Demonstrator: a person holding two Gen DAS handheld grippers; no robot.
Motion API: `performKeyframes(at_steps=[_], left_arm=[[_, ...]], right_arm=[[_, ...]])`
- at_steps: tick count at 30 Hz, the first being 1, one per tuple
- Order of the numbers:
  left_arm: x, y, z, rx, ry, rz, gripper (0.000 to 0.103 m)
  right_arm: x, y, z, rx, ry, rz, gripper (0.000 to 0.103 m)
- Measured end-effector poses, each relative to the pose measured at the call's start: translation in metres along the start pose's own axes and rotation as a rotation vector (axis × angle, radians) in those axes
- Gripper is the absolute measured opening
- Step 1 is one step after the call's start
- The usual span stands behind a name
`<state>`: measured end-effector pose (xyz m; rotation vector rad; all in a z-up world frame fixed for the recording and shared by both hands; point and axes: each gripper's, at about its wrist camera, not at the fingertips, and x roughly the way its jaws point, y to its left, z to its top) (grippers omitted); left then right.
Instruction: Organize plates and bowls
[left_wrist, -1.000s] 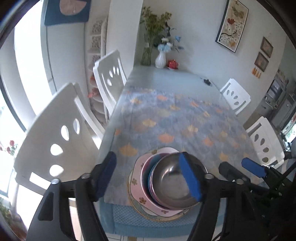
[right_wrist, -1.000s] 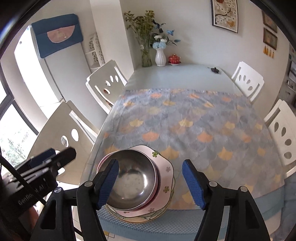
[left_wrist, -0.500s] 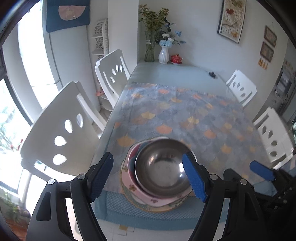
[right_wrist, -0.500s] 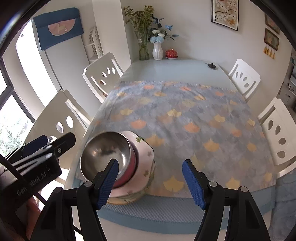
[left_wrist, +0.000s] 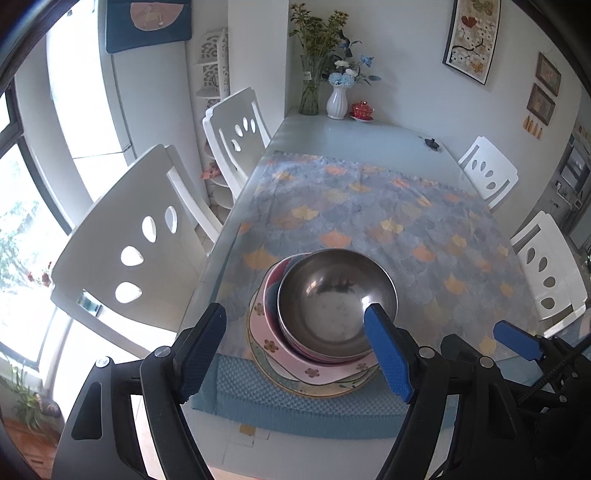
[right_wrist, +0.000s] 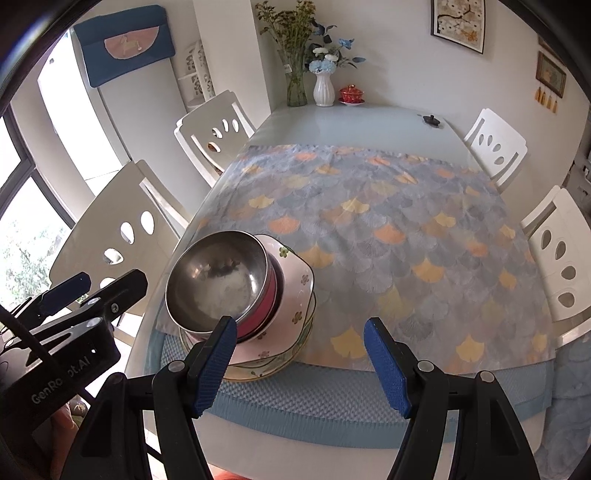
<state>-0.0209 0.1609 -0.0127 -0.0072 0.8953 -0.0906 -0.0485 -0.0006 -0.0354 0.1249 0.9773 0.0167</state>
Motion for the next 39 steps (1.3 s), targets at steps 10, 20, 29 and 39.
performKeyframes(at_steps=[10, 20, 29, 39], left_arm=[[0.003, -0.003, 0.003, 0.014, 0.003, -0.025, 0.076], [0.011, 0.007, 0.004, -0.010, 0.027, -0.060, 0.076], [0.010, 0.014, 0.004, -0.014, 0.025, -0.047, 0.076], [0.013, 0.020, 0.002, -0.022, 0.036, -0.046, 0.076]], right_arm=[[0.001, -0.007, -0.002, 0.044, 0.016, -0.009, 0.069], [0.008, -0.001, -0.002, 0.055, 0.042, -0.018, 0.069], [0.011, 0.012, -0.002, 0.041, 0.035, -0.013, 0.069], [0.012, 0.011, 0.001, 0.036, 0.037, -0.017, 0.069]])
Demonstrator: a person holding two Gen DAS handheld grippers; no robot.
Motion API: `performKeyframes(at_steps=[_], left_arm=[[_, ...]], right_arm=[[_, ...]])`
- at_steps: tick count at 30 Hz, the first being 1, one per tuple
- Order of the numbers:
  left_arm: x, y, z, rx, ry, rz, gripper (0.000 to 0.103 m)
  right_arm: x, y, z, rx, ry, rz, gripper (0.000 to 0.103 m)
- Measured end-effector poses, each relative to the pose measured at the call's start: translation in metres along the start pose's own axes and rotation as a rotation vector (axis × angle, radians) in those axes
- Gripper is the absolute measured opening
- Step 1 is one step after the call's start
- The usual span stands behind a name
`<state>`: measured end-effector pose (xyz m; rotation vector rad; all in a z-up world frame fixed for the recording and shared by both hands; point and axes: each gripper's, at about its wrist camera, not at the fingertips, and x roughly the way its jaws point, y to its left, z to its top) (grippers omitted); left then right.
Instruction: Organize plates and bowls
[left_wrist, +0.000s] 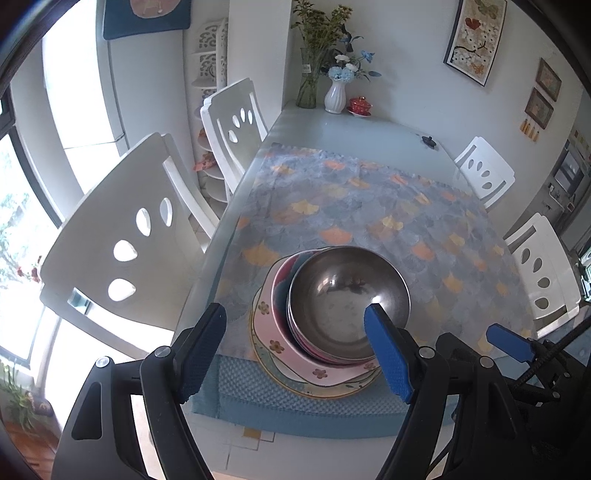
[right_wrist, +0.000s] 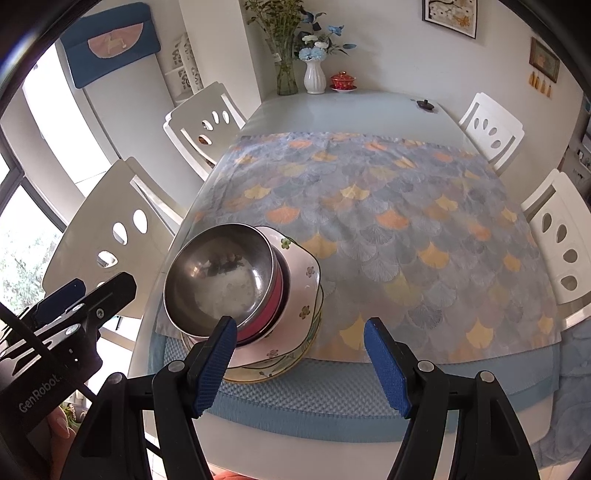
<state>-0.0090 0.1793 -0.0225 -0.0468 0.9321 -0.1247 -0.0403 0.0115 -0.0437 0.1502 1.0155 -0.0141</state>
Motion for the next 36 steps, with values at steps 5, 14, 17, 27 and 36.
performKeyframes(at_steps=[5, 14, 17, 27, 36], left_arm=[[0.002, 0.001, 0.001, 0.002, 0.000, -0.002, 0.076], [0.001, -0.011, 0.000, 0.052, -0.030, 0.046, 0.076], [0.002, -0.017, 0.001, 0.095, -0.030, 0.066, 0.076], [-0.001, -0.028, 0.007, 0.137, -0.028, 0.086, 0.076], [-0.003, -0.042, 0.008, 0.222, -0.060, 0.155, 0.076]], right_arm=[[0.001, 0.002, 0.000, 0.001, 0.002, -0.003, 0.069], [0.001, 0.000, 0.002, 0.022, -0.016, -0.030, 0.069], [0.002, -0.003, 0.003, 0.027, -0.017, -0.032, 0.069], [-0.006, -0.016, 0.006, 0.076, -0.056, -0.022, 0.069], [-0.005, -0.030, 0.007, 0.125, -0.059, -0.017, 0.069]])
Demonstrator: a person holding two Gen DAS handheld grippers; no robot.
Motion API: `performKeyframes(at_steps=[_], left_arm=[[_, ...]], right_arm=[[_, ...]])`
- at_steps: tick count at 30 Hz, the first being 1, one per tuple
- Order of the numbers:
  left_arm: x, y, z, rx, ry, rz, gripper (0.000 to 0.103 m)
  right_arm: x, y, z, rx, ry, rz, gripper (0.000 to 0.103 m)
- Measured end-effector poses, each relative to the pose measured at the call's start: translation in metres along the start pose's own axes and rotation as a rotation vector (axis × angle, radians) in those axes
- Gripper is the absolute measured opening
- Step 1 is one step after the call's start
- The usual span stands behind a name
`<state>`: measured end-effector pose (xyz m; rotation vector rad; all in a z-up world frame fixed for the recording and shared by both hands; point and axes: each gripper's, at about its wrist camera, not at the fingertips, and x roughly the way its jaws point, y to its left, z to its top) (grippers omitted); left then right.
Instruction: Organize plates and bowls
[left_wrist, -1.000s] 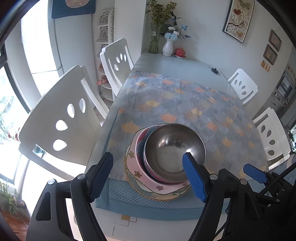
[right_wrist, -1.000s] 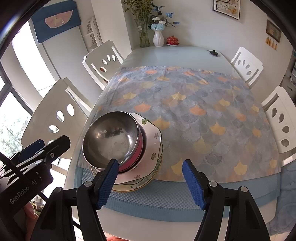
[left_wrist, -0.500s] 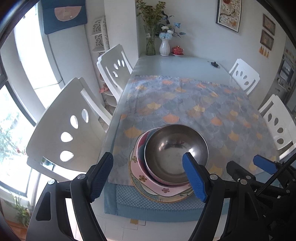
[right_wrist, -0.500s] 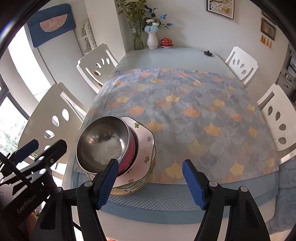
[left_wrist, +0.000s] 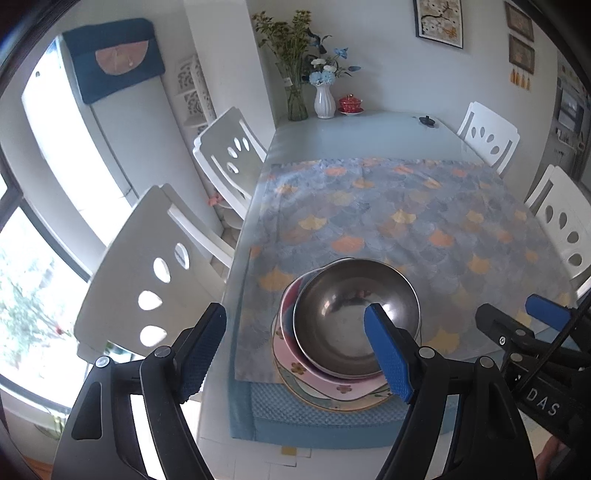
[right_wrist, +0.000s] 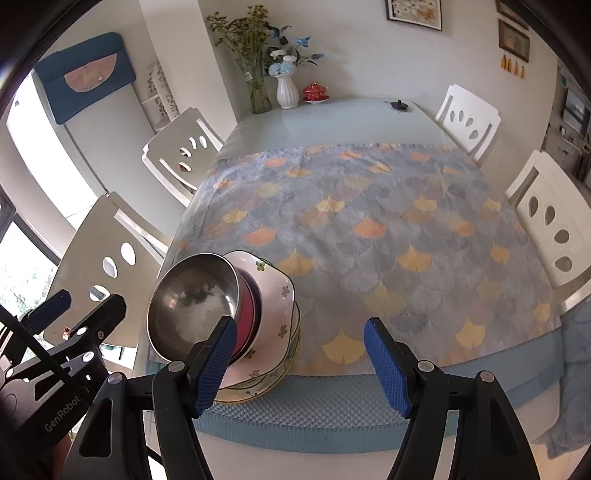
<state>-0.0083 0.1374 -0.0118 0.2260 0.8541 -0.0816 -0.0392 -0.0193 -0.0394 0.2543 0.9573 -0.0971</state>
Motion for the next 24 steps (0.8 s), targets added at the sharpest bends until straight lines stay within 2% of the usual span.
performKeyframes(at_steps=[5, 24], left_arm=[[0.0007, 0.0019, 0.0014, -0.020, 0.002, -0.020, 0.076], [0.0022, 0.0056, 0.0035, -0.026, -0.004, 0.004, 0.076]], right_arm=[[-0.0013, -0.0011, 0.0006, 0.003, -0.009, -0.005, 0.069], [0.0070, 0.0016, 0.0017, -0.012, 0.010, 0.005, 0.069]])
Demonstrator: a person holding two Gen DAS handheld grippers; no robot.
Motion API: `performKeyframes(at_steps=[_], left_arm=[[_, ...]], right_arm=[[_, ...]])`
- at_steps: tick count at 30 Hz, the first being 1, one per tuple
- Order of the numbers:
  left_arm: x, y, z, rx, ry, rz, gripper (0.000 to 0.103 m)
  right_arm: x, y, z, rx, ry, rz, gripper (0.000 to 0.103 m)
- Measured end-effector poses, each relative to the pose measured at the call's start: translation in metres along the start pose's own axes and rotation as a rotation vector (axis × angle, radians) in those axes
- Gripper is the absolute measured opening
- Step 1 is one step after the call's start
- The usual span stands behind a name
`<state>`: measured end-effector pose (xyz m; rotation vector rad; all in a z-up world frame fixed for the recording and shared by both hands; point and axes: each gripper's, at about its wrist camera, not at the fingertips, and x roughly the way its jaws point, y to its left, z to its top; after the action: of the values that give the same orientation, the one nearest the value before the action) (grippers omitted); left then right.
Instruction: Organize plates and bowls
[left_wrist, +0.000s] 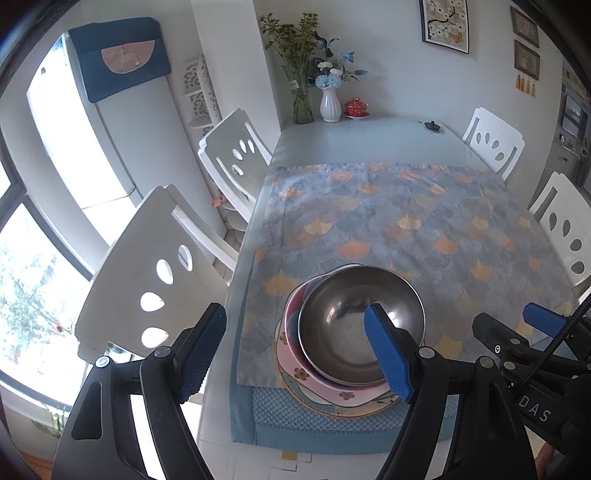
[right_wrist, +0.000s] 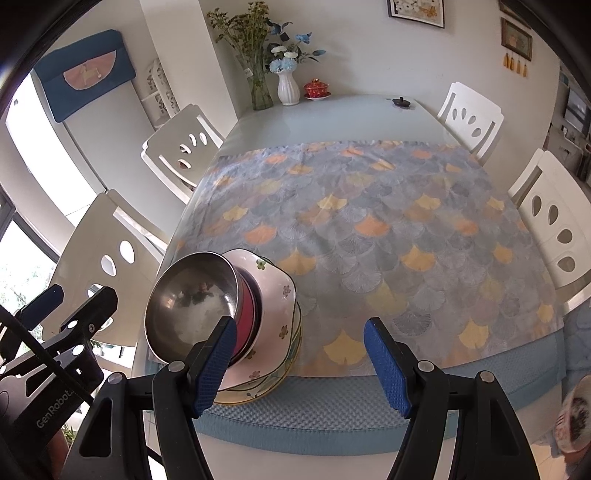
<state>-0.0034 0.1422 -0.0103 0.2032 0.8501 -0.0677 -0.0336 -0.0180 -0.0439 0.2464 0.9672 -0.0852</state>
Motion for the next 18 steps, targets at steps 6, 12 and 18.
performKeyframes(at_steps=[6, 12, 18], left_arm=[[0.007, 0.001, 0.002, -0.004, 0.019, -0.009, 0.076], [0.011, 0.000, 0.003, 0.004, 0.028, -0.013, 0.076], [0.016, 0.000, 0.001, 0.013, 0.038, -0.013, 0.076]], right_arm=[[0.002, -0.001, 0.000, 0.000, 0.003, -0.003, 0.069], [0.007, -0.002, 0.000, 0.001, 0.011, -0.004, 0.069], [0.009, -0.002, 0.000, -0.005, 0.018, -0.001, 0.069]])
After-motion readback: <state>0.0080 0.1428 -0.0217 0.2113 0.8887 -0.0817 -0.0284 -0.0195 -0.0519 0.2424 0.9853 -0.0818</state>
